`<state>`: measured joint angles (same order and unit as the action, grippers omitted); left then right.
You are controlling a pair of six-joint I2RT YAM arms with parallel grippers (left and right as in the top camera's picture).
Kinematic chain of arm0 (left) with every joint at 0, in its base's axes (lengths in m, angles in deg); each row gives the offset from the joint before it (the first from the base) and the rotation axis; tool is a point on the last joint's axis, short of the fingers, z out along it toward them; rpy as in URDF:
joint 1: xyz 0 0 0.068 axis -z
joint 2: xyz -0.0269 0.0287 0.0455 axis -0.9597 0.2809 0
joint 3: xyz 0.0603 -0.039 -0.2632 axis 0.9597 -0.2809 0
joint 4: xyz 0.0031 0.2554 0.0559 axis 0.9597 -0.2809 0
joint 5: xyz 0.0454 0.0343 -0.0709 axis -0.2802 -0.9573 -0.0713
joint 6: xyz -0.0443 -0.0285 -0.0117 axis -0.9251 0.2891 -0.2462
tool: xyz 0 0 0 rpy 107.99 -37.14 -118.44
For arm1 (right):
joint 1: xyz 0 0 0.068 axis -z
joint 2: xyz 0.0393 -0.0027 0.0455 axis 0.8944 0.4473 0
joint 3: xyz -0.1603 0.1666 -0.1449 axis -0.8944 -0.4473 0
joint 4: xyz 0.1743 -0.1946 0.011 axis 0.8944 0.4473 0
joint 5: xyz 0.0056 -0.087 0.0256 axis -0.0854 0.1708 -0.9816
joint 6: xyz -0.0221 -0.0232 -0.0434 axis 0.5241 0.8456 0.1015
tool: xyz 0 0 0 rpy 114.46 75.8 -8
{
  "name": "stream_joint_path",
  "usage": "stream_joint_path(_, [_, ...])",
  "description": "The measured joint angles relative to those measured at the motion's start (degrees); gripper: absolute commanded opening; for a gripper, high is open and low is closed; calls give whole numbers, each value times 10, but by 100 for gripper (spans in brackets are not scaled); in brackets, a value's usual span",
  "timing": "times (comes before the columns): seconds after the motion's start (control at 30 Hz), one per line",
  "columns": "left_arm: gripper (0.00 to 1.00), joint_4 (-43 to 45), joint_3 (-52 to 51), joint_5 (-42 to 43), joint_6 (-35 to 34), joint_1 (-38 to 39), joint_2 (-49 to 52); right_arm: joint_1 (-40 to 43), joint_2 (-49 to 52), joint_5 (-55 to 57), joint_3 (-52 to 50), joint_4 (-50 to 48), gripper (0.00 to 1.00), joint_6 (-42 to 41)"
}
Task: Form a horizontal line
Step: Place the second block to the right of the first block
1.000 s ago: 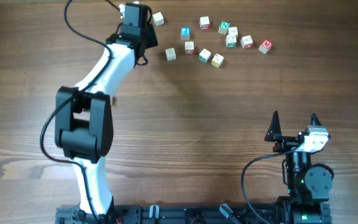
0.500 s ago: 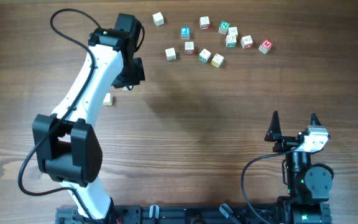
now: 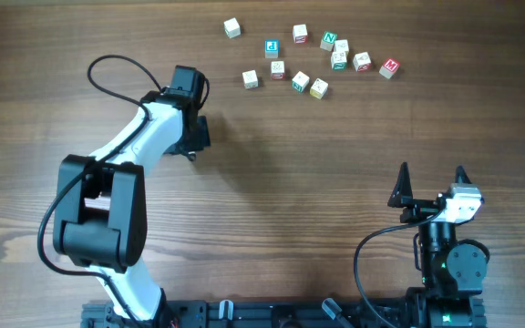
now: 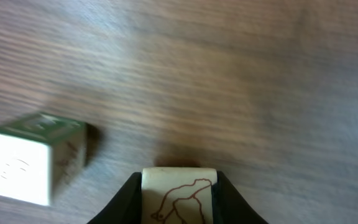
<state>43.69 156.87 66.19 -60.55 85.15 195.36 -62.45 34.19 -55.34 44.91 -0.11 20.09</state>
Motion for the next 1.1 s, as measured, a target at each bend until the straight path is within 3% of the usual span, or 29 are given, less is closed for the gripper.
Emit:
stream_joint_path(0.33, [23,37,-2,-18,2,-48,0,0,0,0,0,0,100,0])
stream_joint_path(0.53, [24,46,-2,8,40,-48,0,0,0,0,0,0,100,0])
stream_joint_path(0.77, [18,7,-2,15,49,-48,0,0,0,0,0,0,99,0])
stream_joint_path(1.1, [18,-27,-2,13,51,-48,-3,0,0,0,0,0,100,0])
